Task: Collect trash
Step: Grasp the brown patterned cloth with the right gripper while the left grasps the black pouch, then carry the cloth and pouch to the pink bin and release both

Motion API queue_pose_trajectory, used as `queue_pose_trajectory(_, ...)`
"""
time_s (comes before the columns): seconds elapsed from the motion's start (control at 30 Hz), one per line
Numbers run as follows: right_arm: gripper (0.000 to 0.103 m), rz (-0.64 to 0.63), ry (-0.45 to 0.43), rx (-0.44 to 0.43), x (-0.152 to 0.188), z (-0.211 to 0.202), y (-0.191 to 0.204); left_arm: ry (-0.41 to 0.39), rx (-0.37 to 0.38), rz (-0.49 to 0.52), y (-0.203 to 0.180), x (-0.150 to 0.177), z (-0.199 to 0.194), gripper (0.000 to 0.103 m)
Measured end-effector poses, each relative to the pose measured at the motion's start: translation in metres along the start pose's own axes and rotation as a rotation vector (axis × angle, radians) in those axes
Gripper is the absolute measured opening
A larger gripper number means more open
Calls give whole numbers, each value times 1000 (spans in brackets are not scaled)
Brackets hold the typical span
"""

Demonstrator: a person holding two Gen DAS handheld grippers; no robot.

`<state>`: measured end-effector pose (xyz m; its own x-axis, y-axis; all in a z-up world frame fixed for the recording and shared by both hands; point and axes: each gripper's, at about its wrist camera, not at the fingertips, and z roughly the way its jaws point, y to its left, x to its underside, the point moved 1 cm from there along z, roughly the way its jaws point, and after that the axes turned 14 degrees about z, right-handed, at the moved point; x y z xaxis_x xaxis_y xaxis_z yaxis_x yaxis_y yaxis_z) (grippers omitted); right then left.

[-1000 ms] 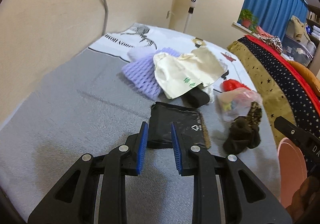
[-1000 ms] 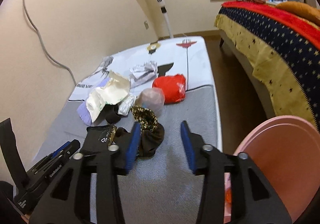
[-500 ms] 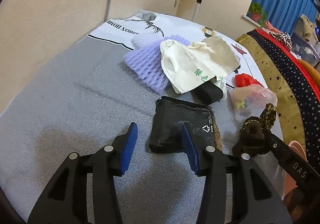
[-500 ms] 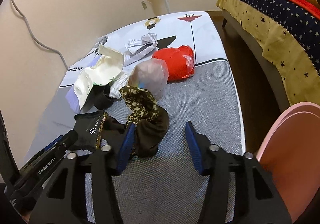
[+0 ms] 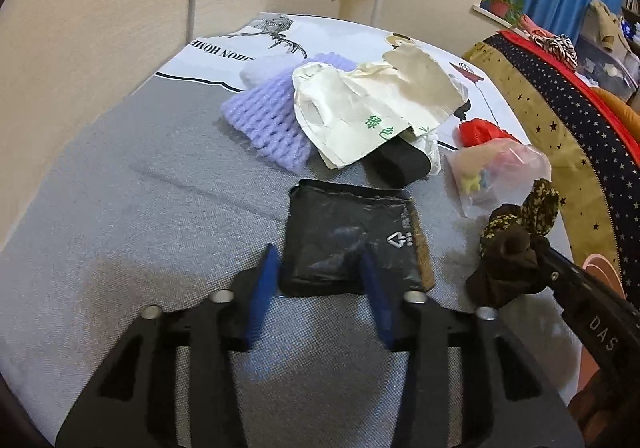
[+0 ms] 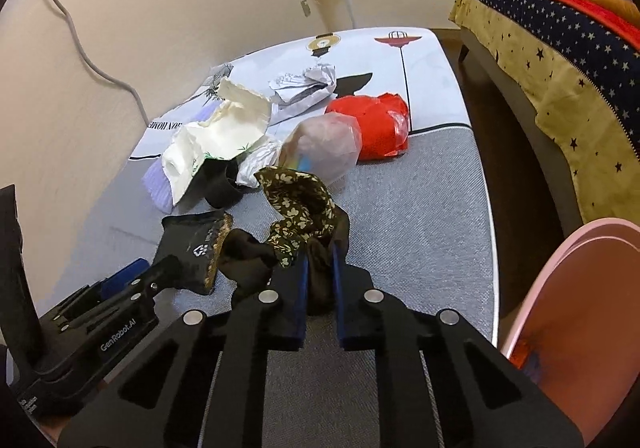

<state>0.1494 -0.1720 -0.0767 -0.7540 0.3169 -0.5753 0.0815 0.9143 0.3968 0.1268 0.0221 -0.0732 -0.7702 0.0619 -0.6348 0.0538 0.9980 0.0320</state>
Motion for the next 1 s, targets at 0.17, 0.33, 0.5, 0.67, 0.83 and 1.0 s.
queue_pose_trajectory(0.17,11,0,-17,8,0,-9,-1,-24,23,-5,0,2,-5,11)
queue_pose_trajectory(0.33,11,0,-45,13,2,-25,-4,-88,21,-13,1,3,-21,9)
queue_pose_trajectory(0.5,11,11,-75,21,3,-45,-9,-141,32,-11,0,4,-39,2)
queue_pose_trajectory(0.67,11,0,-114,31,8,-71,-10,-181,40,10,-4,8,-55,0)
queue_pose_trajectory(0.83,11,2,-140,39,12,-94,-14,-218,76,-16,-1,13,-70,0)
queue_pose_trajectory(1.0,11,-3,-180,45,12,-118,-17,-256,94,12,-6,13,-87,0)
